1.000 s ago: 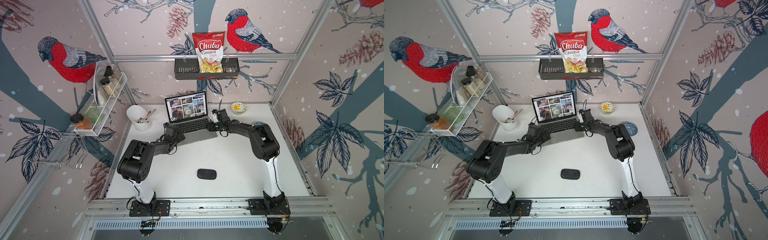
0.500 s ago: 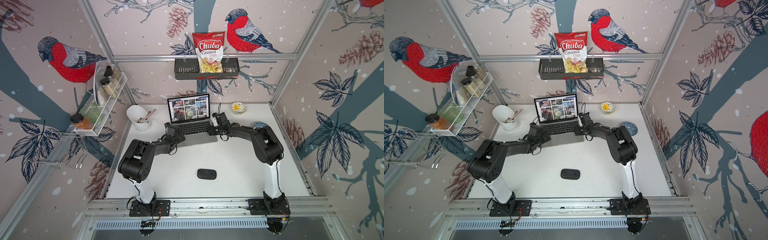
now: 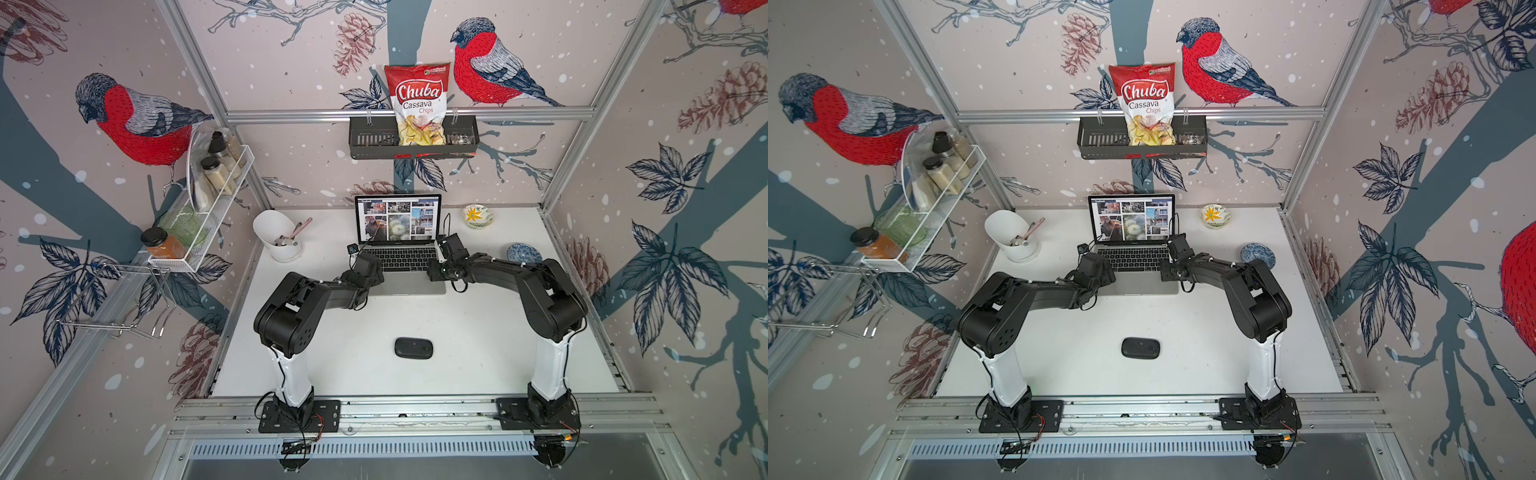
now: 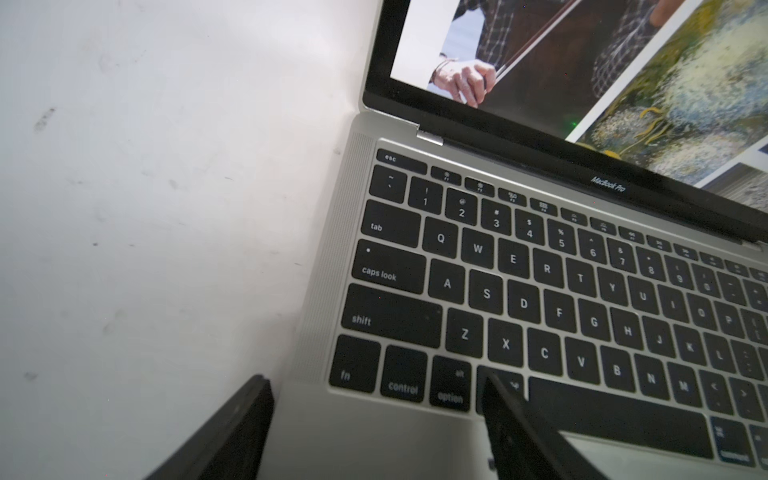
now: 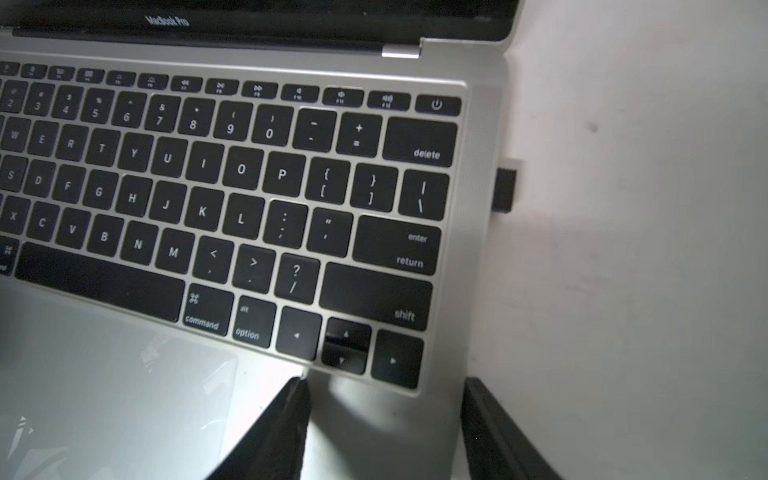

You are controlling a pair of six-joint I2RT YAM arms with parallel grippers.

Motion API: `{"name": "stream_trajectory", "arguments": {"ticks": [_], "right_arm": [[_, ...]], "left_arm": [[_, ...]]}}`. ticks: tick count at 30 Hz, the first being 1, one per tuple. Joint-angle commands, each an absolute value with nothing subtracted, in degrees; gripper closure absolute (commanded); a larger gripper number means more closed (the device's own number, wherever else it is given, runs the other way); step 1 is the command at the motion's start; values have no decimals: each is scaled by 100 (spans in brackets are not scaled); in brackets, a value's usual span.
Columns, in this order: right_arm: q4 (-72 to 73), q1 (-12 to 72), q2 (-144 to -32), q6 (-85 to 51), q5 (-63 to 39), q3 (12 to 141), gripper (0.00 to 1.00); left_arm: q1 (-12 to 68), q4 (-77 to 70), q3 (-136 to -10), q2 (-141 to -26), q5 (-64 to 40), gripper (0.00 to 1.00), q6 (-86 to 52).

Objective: Remove the wireless mouse receiver from the laptop
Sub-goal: Move the laptop to the center of the board.

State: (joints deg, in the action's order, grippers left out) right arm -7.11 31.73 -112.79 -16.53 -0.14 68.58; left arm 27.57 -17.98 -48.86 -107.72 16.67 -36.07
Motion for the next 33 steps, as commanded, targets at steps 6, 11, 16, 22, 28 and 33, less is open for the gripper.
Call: {"name": "stream_trajectory", "arguments": {"ticks": [6,11,16,22,28,33], "right_arm": [[-905,3182,-11108,-1696,-365,6609,41],[-853,3177,-11118,-1732,-378,6555,41],[-832,3173,-11063,-1730,-364,6495,39],[-844,3190,-11057,-1740,-372,6468,38],[-833,3269,-11013,-1767,-379,6417,38],[-826,3287,-11017,-1797,-377,6390,38]], "left_arm": [[2997,-422,-4696,-10591,138,17,-4190],[3032,-411,-4623,-10399,168,17,-4207],[3034,-391,-4658,-10443,398,16,-4187],[3041,-289,-4879,-10639,705,15,-4089],[3041,-348,-4992,-10740,737,16,-4061],[3041,-343,-4992,-10689,793,15,-4030]]}}
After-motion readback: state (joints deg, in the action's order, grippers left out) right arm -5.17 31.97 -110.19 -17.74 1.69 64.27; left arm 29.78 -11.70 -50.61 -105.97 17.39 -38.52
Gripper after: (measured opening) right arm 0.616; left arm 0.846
